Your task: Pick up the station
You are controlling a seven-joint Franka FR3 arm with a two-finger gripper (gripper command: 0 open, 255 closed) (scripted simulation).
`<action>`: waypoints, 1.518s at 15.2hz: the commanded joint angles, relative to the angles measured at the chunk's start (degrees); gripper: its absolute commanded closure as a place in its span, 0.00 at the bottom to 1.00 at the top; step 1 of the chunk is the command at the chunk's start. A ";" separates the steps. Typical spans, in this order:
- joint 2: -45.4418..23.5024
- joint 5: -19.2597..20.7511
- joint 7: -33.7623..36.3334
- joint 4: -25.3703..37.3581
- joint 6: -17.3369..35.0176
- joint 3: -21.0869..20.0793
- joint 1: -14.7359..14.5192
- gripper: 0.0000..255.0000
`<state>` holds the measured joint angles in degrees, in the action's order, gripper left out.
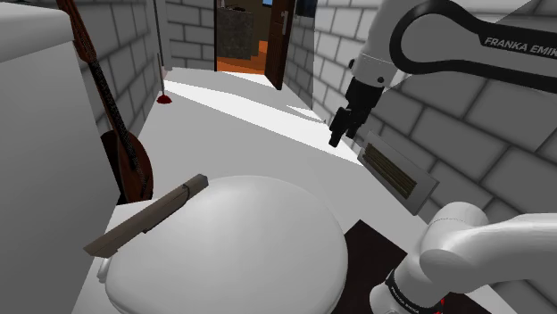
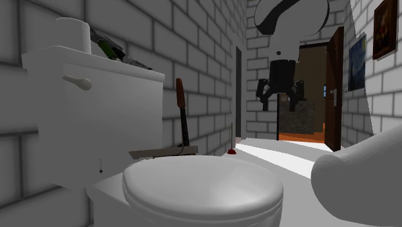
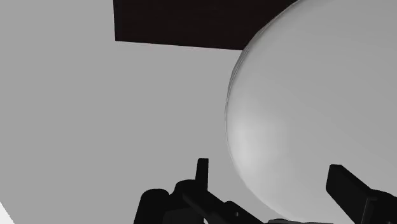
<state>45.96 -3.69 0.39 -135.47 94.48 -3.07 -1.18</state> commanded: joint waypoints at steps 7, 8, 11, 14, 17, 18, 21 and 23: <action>-1.94 -5.17 17.21 -0.17 1.63 -10.81 0.56 0.00; -2.75 -5.94 20.09 0.22 1.99 -12.62 0.74 0.00; -5.92 -7.93 28.71 2.05 3.17 -18.10 1.60 0.00; -10.19 -9.14 37.44 4.84 4.48 -23.59 2.92 0.00; -15.51 -9.32 46.39 8.55 5.81 -29.20 4.81 0.00; -17.52 -9.10 49.46 9.98 6.24 -31.13 5.57 0.00; -24.40 -7.29 59.09 14.83 7.44 -37.07 8.12 0.00; -29.85 -4.88 66.04 18.53 8.07 -41.17 9.88 0.00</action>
<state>18.53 -9.57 62.72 -118.32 102.06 -42.34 7.86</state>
